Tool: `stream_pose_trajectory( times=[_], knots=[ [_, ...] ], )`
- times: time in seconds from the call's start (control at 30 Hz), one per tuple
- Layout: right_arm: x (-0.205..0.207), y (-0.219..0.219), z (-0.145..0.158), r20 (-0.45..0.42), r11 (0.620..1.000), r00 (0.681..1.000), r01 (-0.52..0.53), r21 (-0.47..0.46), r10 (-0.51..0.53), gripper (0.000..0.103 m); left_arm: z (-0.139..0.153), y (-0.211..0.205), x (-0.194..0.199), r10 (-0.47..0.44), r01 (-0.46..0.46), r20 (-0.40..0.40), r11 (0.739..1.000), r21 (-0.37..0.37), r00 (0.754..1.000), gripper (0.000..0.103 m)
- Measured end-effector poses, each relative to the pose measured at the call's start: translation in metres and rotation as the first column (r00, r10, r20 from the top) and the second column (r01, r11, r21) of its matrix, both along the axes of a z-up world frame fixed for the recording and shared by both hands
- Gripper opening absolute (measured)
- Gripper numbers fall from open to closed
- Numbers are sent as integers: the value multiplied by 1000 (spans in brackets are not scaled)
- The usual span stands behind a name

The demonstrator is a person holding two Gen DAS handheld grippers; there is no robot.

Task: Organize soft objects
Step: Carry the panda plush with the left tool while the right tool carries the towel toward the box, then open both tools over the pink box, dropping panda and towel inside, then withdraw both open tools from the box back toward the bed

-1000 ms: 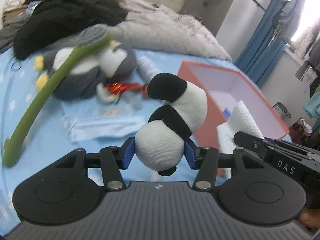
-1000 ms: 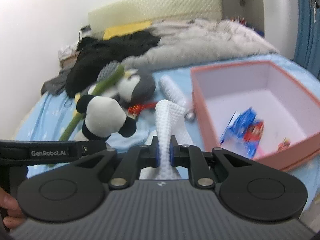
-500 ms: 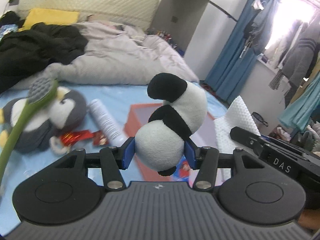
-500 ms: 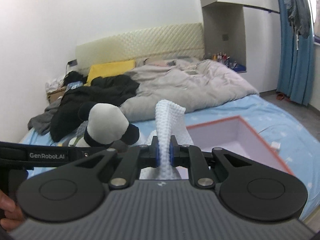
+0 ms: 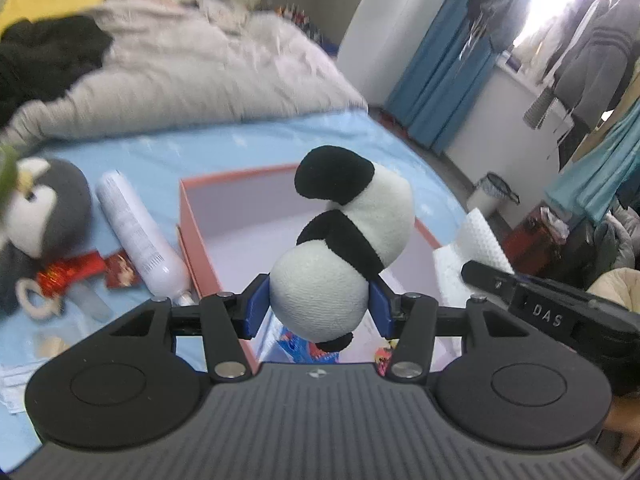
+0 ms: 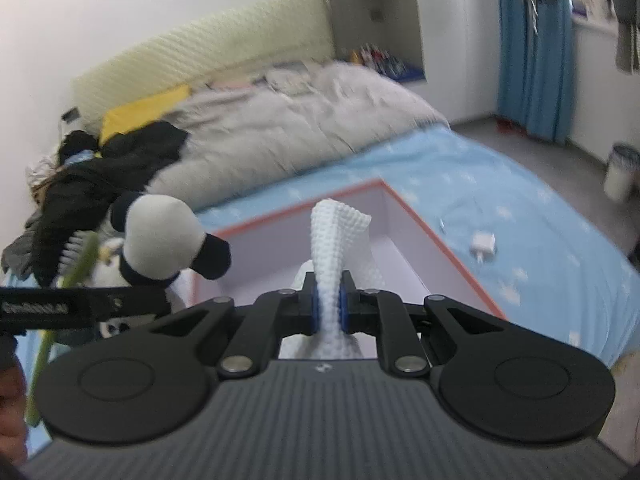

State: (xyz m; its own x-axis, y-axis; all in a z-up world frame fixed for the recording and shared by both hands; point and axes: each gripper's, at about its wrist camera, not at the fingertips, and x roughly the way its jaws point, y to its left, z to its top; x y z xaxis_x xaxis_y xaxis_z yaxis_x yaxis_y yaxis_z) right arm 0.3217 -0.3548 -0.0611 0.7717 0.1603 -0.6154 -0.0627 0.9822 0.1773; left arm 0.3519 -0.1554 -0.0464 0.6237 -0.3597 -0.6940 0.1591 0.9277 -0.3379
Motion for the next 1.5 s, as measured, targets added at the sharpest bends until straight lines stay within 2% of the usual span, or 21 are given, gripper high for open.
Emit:
stream_pose_trajectory(
  times=[0.23,0.5,0.57,0.63,0.67,0.7,0.87,1.1,1.27,1.5],
  knots=[
    [24,-17,-55,-118,999,992,34,-25,-36,15,-45,-29,35,-42,47,-95,997,59,995,58],
    [30,-22,-84,-172,999,985,31,-10,-32,16,-73,-43,48,-63,77,-139,993,95,988,59],
    [31,-22,-85,-174,1000,984,24,-12,-26,20,-75,-43,49,-70,84,-135,991,104,988,61],
    [32,-23,-85,-175,1000,984,25,-11,-27,32,-75,-41,50,-91,104,-130,990,96,987,65],
    [31,-23,-83,-173,999,984,31,-9,-32,42,-73,-40,49,-90,102,-127,990,93,988,66],
    [30,-24,-82,-167,999,985,34,-7,-34,46,-70,-38,47,-82,93,-119,991,95,990,66],
    [22,-24,-67,-123,999,992,32,0,-32,46,-48,-30,31,-84,89,-45,990,113,995,66],
    [-7,-11,-25,5,1000,1000,-5,17,5,46,-1,-17,-15,-86,69,107,986,155,991,66],
    [-31,0,3,86,999,996,-35,38,32,46,24,2,-47,-62,41,173,991,124,983,66],
    [-66,23,26,174,994,981,-98,44,89,46,44,27,-92,-36,5,237,992,129,971,66]
  ],
)
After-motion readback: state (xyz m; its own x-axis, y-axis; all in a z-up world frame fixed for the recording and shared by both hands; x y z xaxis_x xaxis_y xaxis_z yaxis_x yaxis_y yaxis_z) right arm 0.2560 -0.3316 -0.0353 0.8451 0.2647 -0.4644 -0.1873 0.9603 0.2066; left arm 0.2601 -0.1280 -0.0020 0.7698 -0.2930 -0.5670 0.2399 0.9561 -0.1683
